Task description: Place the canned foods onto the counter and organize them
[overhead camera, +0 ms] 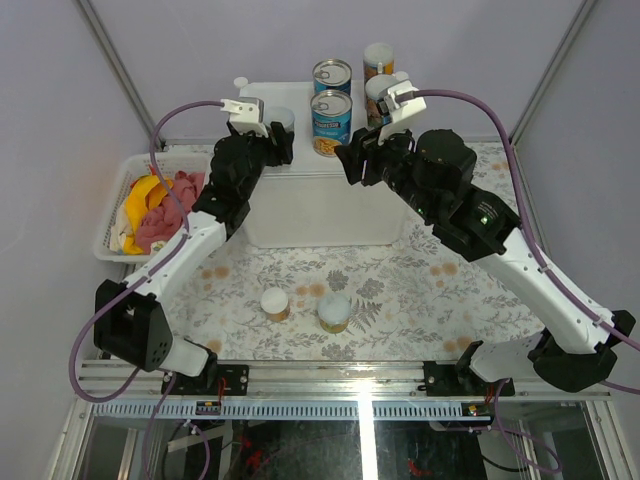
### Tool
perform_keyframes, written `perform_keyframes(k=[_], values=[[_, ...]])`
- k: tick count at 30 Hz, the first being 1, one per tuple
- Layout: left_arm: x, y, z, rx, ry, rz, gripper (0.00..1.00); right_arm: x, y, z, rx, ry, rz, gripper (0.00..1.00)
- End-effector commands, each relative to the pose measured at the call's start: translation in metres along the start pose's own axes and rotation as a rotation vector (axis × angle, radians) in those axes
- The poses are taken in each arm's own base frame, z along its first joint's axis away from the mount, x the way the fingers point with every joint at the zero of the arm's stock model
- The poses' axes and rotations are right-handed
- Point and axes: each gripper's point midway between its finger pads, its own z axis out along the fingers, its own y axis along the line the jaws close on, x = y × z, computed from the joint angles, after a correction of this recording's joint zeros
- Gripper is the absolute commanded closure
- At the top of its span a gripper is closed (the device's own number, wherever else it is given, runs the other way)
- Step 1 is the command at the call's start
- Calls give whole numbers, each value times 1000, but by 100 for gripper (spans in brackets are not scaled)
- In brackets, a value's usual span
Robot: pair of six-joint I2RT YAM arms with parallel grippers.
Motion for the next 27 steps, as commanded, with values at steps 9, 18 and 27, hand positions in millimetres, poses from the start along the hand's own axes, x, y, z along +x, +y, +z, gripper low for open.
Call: perform_keyframes(k=[9,18,27], values=[[-34,3,34,27,-117,-43,55,-31,-8,-8,30,-105,5,47],[-34,3,67,36,-126,-59,55,-25,-12,-15,39,-95,11,47],[-33,14,93,10,-139,-61,55,-21,-21,-26,73,-79,3,47]])
